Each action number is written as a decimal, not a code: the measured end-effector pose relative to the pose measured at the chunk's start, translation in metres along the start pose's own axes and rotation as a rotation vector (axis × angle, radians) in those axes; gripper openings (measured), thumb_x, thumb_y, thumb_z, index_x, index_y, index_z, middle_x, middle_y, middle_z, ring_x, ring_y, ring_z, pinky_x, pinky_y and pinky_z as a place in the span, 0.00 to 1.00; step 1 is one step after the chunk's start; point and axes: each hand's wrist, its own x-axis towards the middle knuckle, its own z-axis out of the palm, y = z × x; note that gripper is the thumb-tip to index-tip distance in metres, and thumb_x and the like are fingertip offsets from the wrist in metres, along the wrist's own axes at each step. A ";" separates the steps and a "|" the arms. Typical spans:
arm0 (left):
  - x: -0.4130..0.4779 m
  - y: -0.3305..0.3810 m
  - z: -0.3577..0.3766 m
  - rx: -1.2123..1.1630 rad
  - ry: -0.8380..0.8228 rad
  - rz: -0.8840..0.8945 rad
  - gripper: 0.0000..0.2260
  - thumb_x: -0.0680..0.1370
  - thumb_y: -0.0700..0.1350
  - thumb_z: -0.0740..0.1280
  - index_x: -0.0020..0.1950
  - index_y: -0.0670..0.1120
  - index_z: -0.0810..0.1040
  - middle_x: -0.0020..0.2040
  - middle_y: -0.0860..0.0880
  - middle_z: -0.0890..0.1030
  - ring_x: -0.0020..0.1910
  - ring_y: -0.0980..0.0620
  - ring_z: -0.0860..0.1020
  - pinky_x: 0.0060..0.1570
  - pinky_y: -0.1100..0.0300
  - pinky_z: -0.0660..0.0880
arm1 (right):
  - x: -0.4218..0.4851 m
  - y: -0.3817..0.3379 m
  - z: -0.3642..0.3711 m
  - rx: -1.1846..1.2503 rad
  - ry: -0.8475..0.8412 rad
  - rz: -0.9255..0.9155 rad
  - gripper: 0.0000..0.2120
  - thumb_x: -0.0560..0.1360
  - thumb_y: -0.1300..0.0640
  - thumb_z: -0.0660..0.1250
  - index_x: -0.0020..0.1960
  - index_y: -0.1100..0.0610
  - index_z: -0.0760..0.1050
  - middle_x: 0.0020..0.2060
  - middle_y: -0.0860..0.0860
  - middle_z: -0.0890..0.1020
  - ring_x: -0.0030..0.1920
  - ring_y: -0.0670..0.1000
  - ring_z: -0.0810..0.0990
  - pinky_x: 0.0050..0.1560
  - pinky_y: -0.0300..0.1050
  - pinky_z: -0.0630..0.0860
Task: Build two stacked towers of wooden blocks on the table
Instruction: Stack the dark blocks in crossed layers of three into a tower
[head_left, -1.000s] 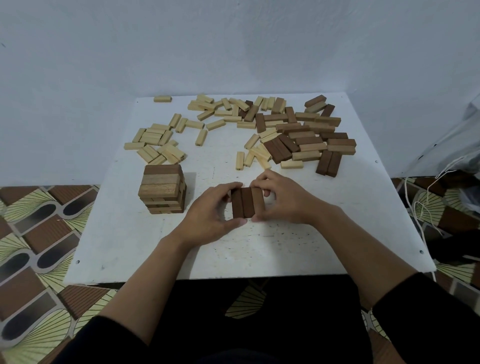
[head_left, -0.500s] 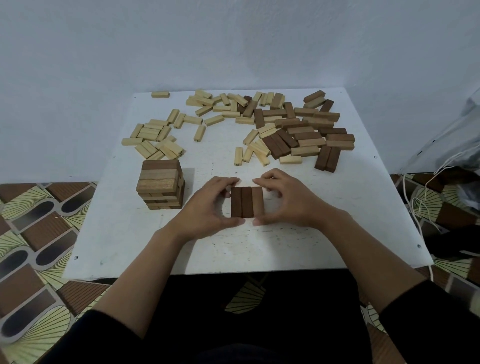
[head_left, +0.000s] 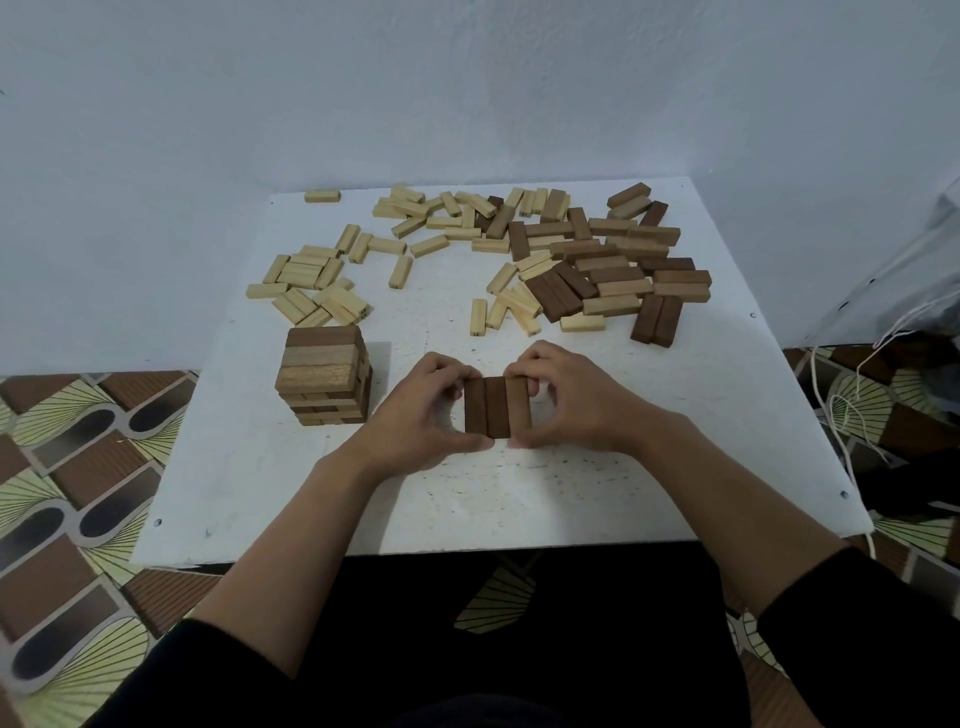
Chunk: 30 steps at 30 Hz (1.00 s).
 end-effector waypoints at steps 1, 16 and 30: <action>0.001 0.000 -0.001 0.010 -0.002 -0.001 0.30 0.67 0.48 0.83 0.66 0.49 0.77 0.57 0.51 0.72 0.54 0.56 0.73 0.53 0.70 0.69 | 0.001 0.000 0.000 0.005 0.002 -0.003 0.27 0.64 0.49 0.82 0.61 0.52 0.78 0.50 0.45 0.72 0.43 0.35 0.69 0.40 0.33 0.63; 0.005 0.004 0.002 0.059 0.025 0.013 0.30 0.65 0.52 0.84 0.63 0.50 0.78 0.55 0.54 0.73 0.51 0.53 0.74 0.50 0.60 0.73 | 0.003 -0.001 0.000 0.003 -0.011 -0.031 0.32 0.62 0.45 0.83 0.63 0.51 0.79 0.49 0.43 0.72 0.44 0.33 0.69 0.40 0.33 0.63; 0.007 0.002 0.002 -0.053 0.017 0.002 0.32 0.62 0.47 0.85 0.64 0.48 0.80 0.53 0.47 0.71 0.50 0.51 0.72 0.53 0.63 0.73 | 0.007 0.002 0.001 0.001 -0.006 -0.039 0.30 0.62 0.42 0.83 0.60 0.52 0.81 0.48 0.40 0.71 0.44 0.36 0.70 0.39 0.32 0.63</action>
